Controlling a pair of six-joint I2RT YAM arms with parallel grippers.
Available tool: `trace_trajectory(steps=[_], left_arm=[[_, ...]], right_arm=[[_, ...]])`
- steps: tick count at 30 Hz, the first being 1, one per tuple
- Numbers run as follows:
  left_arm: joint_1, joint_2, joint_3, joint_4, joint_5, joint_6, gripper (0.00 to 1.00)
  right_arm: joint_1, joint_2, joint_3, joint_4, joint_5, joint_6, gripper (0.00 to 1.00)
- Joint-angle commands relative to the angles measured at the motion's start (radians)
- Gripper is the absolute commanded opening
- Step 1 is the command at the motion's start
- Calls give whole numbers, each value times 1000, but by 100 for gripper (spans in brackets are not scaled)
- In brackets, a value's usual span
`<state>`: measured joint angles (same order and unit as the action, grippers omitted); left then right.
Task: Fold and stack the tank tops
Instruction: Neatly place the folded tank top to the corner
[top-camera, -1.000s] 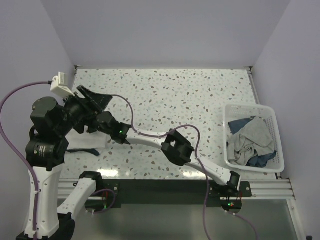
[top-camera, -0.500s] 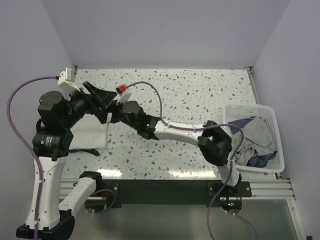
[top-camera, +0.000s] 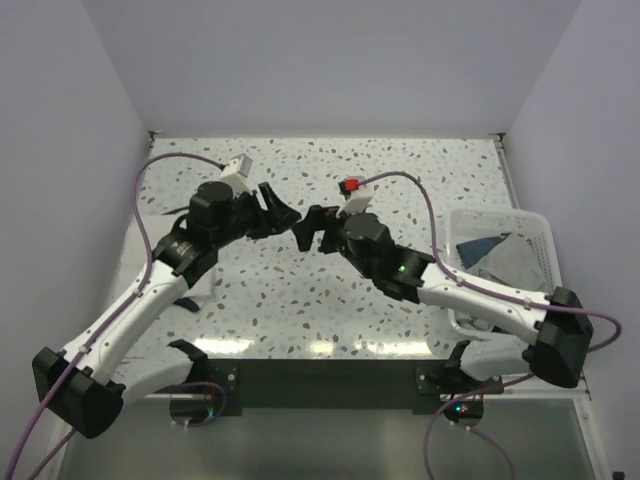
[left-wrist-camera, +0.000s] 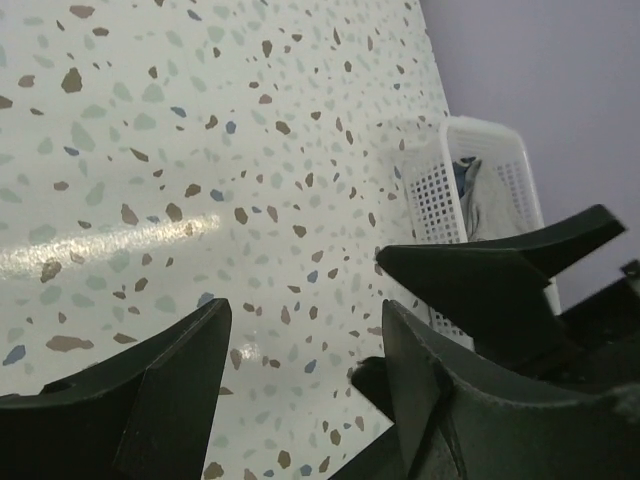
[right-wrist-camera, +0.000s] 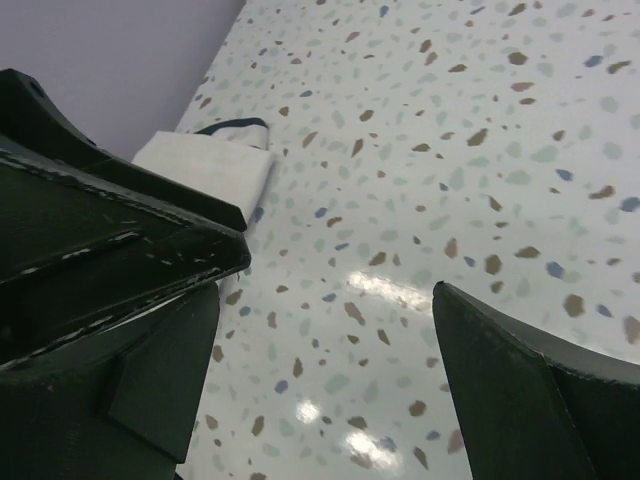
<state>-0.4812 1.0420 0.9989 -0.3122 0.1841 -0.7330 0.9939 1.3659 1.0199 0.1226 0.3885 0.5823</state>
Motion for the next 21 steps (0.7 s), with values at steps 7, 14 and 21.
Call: trace_trajectory(steps=[7,14,21], left_arm=[[-203,90,-121,179,-242,23,66],[-226,85,-207,185,-290,66,66],[-227,67,-217,185,-291,70,67]], right_arm=[[-9,-411,-182,-412,248,31,96],[-11,-573,-248,-642,331,80,99],[-9,-581,-251,-658,360,86,99]])
